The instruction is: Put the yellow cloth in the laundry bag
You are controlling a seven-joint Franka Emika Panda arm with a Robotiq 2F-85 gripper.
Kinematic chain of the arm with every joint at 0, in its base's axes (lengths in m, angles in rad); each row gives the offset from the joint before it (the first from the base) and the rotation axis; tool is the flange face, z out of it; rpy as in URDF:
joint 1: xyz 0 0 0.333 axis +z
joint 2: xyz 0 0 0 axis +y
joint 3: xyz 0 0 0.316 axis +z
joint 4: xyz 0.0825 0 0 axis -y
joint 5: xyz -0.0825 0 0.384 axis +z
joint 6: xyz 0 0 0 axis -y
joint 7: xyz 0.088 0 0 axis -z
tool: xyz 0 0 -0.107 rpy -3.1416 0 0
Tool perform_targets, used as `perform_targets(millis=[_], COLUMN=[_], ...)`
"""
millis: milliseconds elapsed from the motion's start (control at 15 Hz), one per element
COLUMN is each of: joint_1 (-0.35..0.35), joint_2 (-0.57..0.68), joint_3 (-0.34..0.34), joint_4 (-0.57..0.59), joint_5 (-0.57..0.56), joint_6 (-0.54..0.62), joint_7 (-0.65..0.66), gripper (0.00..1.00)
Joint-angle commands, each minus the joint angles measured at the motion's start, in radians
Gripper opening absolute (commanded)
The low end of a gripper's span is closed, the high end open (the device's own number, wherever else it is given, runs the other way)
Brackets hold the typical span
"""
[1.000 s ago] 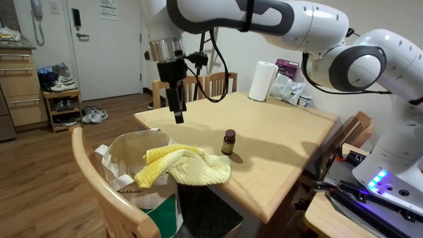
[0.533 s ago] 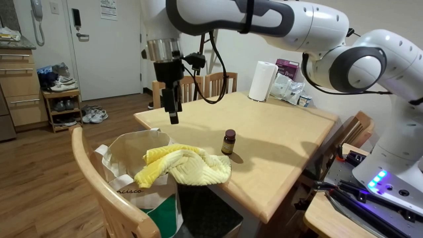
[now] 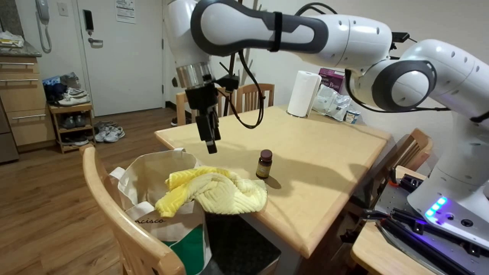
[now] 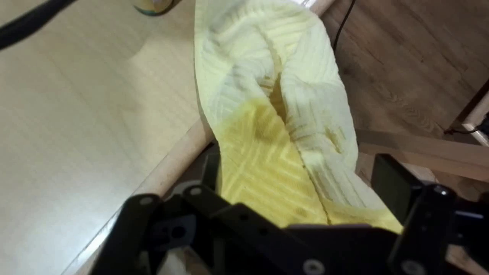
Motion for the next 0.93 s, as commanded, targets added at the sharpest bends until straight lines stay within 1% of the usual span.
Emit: perform_targets(millis=[0,400,533,733,800,867], joint_1=[-0.05,-0.102,-0.105,-0.103,-0.106,-0.109], joint_2=[0.058,0.141,0.167,0.198,0.206,0.214], joint_3=[0.058,0.144,0.147,0.137,0.136,0.139], joint_4=[0.031,0.026,0.027,0.03,0.029,0.031], joint_5=[0.091,0.224,0.235,0.22,0.22,0.223], joint_6=[-0.059,-0.067,-0.062,-0.055,-0.057,-0.058], joint_7=[0.072,0.099,0.12,0.117,0.118,0.111], gripper=[1.0,1.0,1.0,1.0,0.75,0.74])
